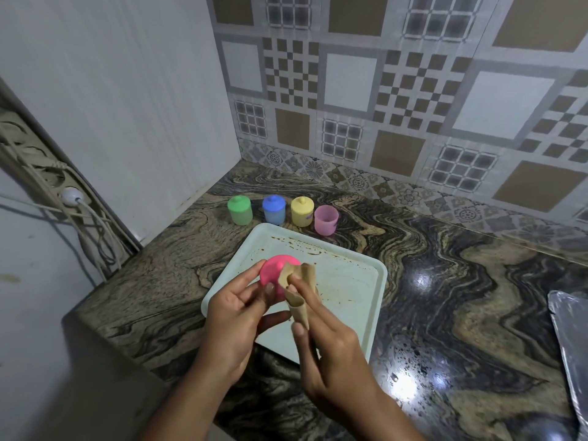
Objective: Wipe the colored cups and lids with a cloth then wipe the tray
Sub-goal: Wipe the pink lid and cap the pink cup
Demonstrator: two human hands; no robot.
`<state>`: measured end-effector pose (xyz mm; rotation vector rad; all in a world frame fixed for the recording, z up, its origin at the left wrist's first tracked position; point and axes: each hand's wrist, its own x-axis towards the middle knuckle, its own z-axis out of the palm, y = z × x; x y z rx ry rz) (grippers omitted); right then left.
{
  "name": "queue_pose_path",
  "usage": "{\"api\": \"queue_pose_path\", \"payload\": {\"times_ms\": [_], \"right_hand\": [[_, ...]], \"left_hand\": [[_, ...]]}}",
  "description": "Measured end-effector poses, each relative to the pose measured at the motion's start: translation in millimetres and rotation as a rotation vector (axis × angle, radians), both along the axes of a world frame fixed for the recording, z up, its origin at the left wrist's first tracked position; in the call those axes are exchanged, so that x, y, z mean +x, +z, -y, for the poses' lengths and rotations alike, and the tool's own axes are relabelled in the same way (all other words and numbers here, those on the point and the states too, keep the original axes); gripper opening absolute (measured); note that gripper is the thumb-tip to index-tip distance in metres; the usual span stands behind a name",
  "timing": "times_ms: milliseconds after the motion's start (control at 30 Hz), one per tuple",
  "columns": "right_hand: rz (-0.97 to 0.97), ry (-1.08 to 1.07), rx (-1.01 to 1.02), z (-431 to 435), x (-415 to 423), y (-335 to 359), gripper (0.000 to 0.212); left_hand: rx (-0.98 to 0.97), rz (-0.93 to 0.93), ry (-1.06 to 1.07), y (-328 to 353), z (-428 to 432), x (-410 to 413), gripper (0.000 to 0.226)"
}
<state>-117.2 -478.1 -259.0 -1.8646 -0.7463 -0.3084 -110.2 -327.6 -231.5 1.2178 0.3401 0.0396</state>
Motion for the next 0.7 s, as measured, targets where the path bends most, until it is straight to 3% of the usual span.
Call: {"api": "queue_pose_path", "payload": {"times_ms": [233, 333, 400, 500, 600, 700], "right_hand": [[0.005, -0.040, -0.007, 6, 23, 0, 0.042], [-0.048, -0.051, -0.053, 15, 37, -1, 0.038], [-0.141, -0.138, -0.077, 24, 43, -6, 0.034], [-0.398, -0.217, 0.164, 27, 41, -8, 0.045], [-0.517, -0.143, 0.468, 20, 21, 12, 0.046], [-0.551, 0.011, 0.495, 11, 6, 23, 0.046]], "left_hand": [[0.041, 0.020, -0.114, -3, -6, -7, 0.055], [0.016, 0.021, -0.177, -1, -13, -7, 0.082], [-0.009, 0.019, -0.201, 2, -17, -7, 0.084], [-0.043, 0.013, -0.174, 5, -19, -4, 0.083], [-0.015, 0.023, -0.089, 7, -17, -1, 0.075], [-0.008, 0.016, -0.009, 4, -12, 0, 0.055]]}}
